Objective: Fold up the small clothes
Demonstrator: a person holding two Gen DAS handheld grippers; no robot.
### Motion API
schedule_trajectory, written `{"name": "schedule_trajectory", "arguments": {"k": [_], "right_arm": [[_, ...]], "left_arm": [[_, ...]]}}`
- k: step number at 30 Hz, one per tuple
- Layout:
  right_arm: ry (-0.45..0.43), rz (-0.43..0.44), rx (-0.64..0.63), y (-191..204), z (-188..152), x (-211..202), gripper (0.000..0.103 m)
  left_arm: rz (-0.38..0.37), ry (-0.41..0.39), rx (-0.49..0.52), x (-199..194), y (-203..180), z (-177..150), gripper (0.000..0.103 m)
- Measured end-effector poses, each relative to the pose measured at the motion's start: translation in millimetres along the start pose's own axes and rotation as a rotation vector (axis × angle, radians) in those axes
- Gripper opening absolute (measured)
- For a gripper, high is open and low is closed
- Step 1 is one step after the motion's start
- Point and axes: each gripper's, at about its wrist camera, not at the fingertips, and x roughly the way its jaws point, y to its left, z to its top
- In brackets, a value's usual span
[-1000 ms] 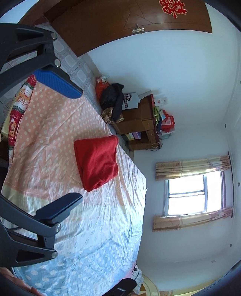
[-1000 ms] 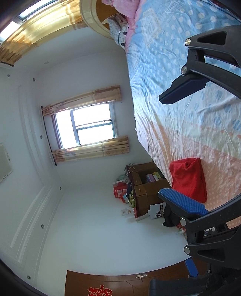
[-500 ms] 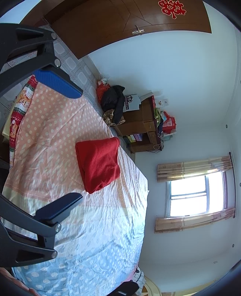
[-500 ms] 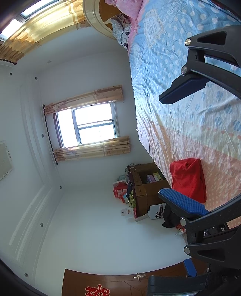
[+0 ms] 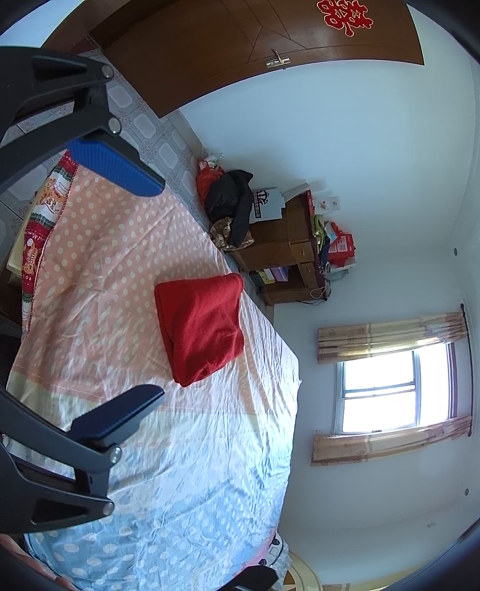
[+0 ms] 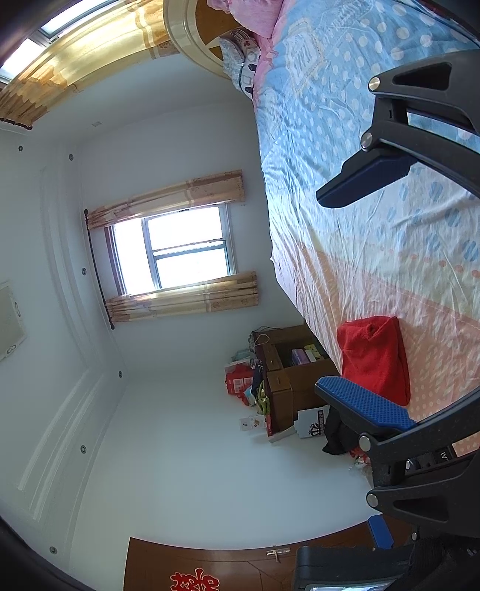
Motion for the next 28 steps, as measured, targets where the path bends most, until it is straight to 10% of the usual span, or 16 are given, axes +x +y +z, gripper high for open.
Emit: {"name": "schedule_trajectory", "arguments": {"k": [28], "right_arm": [[0.008,0.000,0.004,-0.3,-1.4,0.4,0.093]], "left_arm": [[-0.017,0.024,-0.008,4.7,-1.4,-3.6,0.103]]}}
